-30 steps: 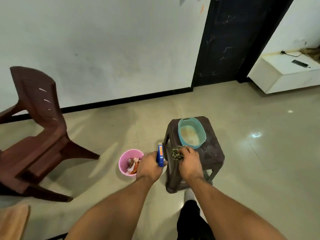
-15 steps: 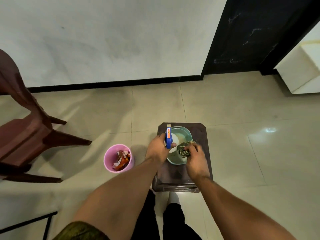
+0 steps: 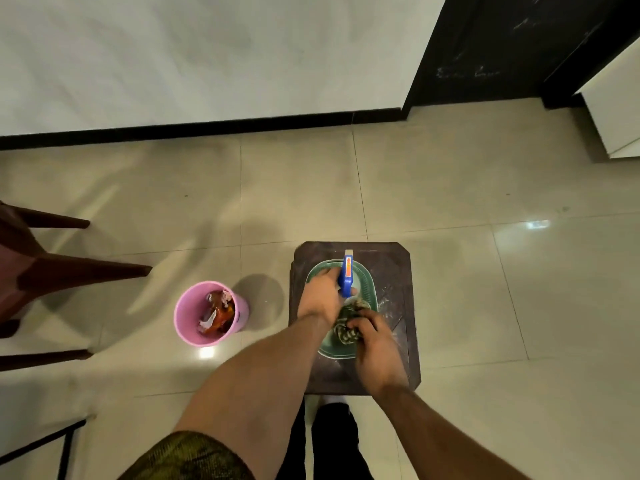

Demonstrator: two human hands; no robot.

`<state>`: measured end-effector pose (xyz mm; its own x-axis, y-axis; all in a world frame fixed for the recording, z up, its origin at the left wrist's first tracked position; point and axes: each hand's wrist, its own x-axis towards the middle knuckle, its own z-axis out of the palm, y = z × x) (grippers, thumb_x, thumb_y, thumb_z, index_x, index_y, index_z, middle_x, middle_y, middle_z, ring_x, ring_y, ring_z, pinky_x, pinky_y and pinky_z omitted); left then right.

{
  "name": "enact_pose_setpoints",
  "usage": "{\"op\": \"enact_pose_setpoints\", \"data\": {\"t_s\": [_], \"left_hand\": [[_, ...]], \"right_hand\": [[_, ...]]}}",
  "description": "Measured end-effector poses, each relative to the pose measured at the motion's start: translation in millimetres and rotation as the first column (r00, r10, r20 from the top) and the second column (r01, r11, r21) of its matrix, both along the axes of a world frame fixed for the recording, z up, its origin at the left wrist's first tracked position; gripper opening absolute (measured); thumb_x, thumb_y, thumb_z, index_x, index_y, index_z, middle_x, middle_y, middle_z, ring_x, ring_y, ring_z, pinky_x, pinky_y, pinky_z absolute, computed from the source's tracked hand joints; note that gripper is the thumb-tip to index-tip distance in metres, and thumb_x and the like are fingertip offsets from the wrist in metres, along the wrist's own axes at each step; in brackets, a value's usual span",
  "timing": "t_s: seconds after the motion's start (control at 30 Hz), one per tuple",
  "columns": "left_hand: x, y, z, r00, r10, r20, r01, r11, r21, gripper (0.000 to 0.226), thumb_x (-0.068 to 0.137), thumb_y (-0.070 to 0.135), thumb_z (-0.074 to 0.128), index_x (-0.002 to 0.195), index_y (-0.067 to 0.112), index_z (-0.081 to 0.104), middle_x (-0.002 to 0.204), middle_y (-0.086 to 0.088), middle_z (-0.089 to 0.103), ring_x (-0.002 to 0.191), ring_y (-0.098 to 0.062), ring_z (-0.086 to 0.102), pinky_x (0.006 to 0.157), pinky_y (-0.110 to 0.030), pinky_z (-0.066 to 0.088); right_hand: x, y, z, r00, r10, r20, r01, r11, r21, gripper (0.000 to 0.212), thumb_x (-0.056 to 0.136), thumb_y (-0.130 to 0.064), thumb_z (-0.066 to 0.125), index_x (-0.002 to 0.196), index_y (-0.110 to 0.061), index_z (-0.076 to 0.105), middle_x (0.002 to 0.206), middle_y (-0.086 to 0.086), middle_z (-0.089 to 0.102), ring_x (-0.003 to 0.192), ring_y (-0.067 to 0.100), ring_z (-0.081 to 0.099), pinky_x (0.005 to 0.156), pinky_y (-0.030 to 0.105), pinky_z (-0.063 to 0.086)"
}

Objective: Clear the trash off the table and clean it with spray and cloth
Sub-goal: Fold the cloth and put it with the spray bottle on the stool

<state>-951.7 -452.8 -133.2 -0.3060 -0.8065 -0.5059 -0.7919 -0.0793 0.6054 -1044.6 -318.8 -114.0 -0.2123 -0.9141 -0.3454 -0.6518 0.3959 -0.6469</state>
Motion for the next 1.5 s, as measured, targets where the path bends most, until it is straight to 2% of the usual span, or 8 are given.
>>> {"op": "enact_pose_setpoints", "data": {"t_s": [0.27, 0.47, 0.57, 0.7, 0.97, 1.13, 1.33, 1.5], "left_hand": [[-2, 2, -11, 1.000, -0.020, 0.010, 0.020, 1.000, 0.019, 0.027, 0.093, 0.025, 0.069, 0.119, 0.026, 0.061, 0.108, 0.003, 0.069, 0.094, -0.016, 0.065, 0.095, -0.036, 0.053], [8, 24, 3, 0.964, 0.252, 0.087, -0.256, 0.966, 0.033, 0.029, 0.094, 0.021, 0.065, 0.122, 0.015, 0.063, 0.118, -0.005, 0.070, 0.101, -0.026, 0.067, 0.092, -0.039, 0.055], [14, 50, 20, 0.770, 0.637, -0.038, -0.575, 0.718, 0.392, 0.038, 0.098, 0.041, 0.061, 0.111, 0.007, 0.069, 0.103, -0.013, 0.074, 0.086, -0.026, 0.071, 0.076, -0.040, 0.061], [31, 88, 29, 0.545, 0.838, -0.019, -0.376, 0.264, 0.888, 0.078, 0.076, 0.065, 0.078, 0.129, 0.010, 0.066, 0.126, -0.017, 0.069, 0.115, -0.037, 0.067, 0.101, -0.060, 0.050], [72, 108, 95, 0.479, 0.845, -0.237, -0.626, 0.518, 0.583, 0.024, 0.100, 0.029, 0.062, 0.105, 0.006, 0.065, 0.098, -0.014, 0.070, 0.078, -0.021, 0.066, 0.055, -0.025, 0.057], [103, 119, 127, 0.666, 0.675, -0.318, -0.441, 0.700, 0.562, 0.044, 0.090, 0.052, 0.069, 0.107, 0.010, 0.069, 0.095, -0.006, 0.070, 0.091, -0.024, 0.065, 0.082, -0.040, 0.054], [121, 137, 147, 0.732, 0.534, -0.423, -0.270, 0.797, 0.540, 0.045, 0.080, 0.052, 0.071, 0.112, 0.020, 0.066, 0.112, 0.002, 0.069, 0.106, -0.014, 0.064, 0.091, -0.035, 0.053], [137, 156, 154, 0.782, 0.361, -0.508, -0.152, 0.901, 0.407, 0.086, 0.070, 0.026, 0.089, 0.143, 0.009, 0.046, 0.133, -0.003, 0.061, 0.121, -0.017, 0.059, 0.103, -0.031, 0.050]], "right_hand": [[-9, 13, -7, 0.999, -0.023, 0.049, 0.024, 0.999, -0.021, 0.042, 0.080, 0.007, 0.056, 0.114, -0.016, 0.067, 0.136, 0.002, 0.052, 0.120, 0.020, 0.054, 0.107, 0.031, 0.046], [-8, 16, 19, 0.975, -0.184, 0.126, 0.203, 0.966, -0.157, 0.041, 0.078, 0.016, 0.056, 0.106, -0.011, 0.068, 0.128, 0.005, 0.059, 0.117, 0.016, 0.056, 0.105, 0.006, 0.033], [0, 27, 38, 0.969, -0.193, 0.156, 0.223, 0.952, -0.208, 0.042, 0.078, 0.018, 0.056, 0.106, -0.011, 0.067, 0.135, 0.004, 0.056, 0.126, 0.012, 0.051, 0.110, 0.012, 0.033], [14, 48, 53, 0.984, -0.025, 0.178, 0.056, 0.983, -0.174, 0.043, 0.080, 0.011, 0.058, 0.112, -0.016, 0.068, 0.148, -0.001, 0.046, 0.137, 0.014, 0.043, 0.116, 0.028, 0.034], [26, 68, 89, 0.970, -0.209, 0.123, 0.234, 0.943, -0.239, 0.023, 0.083, -0.027, 0.073, 0.103, -0.016, 0.075, 0.109, -0.002, 0.065, 0.103, 0.017, 0.060, 0.092, 0.033, 0.049], [32, 47, 129, 0.893, -0.275, 0.355, 0.325, 0.942, -0.087, 0.018, 0.089, -0.015, 0.071, 0.106, -0.015, 0.067, 0.088, -0.015, 0.068, 0.079, -0.010, 0.063, 0.069, 0.006, 0.047], [51, 26, 151, 0.403, -0.637, 0.657, 0.540, 0.745, 0.391, 0.023, 0.096, -0.008, 0.057, 0.116, -0.001, 0.066, 0.089, 0.012, 0.074, 0.069, 0.022, 0.071, 0.057, 0.034, 0.057], [75, 37, 171, 0.331, -0.694, 0.639, 0.535, 0.696, 0.479, 0.024, 0.097, -0.002, 0.054, 0.120, 0.005, 0.060, 0.095, 0.019, 0.072, 0.069, 0.025, 0.070, 0.048, 0.032, 0.055]]}}
